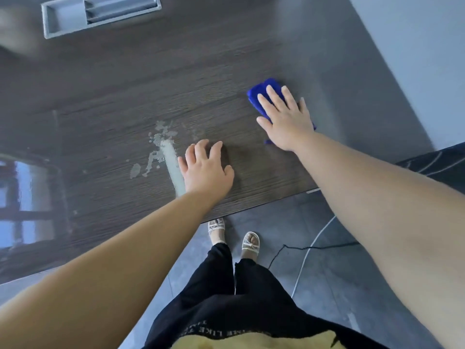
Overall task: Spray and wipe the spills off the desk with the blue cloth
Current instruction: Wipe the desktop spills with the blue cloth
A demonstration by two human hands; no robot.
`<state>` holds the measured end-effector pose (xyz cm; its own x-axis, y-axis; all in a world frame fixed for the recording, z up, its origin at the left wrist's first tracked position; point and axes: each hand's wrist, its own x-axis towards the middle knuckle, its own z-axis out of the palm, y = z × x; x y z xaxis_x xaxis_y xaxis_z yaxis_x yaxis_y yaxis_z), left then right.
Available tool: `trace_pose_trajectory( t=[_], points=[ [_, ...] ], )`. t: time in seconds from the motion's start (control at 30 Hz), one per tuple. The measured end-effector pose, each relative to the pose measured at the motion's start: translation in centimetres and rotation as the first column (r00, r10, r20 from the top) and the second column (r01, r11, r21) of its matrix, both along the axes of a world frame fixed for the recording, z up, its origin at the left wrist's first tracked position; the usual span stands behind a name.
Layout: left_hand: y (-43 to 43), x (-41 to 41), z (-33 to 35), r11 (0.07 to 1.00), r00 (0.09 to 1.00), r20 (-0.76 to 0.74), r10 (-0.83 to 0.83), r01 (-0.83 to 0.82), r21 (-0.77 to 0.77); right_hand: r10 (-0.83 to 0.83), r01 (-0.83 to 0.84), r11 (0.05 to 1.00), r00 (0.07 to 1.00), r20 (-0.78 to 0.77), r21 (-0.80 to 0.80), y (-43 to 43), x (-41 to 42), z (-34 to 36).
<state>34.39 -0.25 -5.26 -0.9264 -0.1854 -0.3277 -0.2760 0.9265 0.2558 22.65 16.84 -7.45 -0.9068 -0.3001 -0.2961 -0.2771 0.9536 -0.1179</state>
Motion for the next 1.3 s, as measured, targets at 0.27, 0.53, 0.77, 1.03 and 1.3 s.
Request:
trace_pose_trajectory(
  t=[0.27, 0.53, 0.77, 1.03, 1.3],
  points=[
    [0.0, 1.5, -0.1, 0.998, 0.999, 0.021, 0.025, -0.026, 0.062, 0.019, -0.019, 1.0, 0.998, -0.053, 0.005, 0.4, 7.1, -0.5],
    [-2.1, 3.2, 0.0, 0.997, 0.997, -0.022, 0.071, -0.071, 0.02, -0.024, 0.026, 0.999, 0.996, -0.087, 0.021, 2.7, 5.6, -0.8],
    [-2.6, 7.3, -0.5, 0.998, 0.998, -0.031, 0.063, -0.063, 0.018, 0.039, -0.04, 0.998, 0.999, -0.014, -0.04, -4.9, 12.8, -0.1],
    [-3.3, 9.2, -0.1, 0.995, 0.995, 0.022, 0.101, -0.101, -0.023, -0.145, 0.145, 0.989, 0.987, -0.076, -0.001, 1.0, 9.5, -1.0],
    [-4.2, 8.7, 1.5, 0.967, 0.969, 0.006, 0.245, -0.245, 0.063, 0.439, -0.442, 0.895, 0.897, -0.054, -0.06, -5.5, 14.4, -0.5]
  ],
)
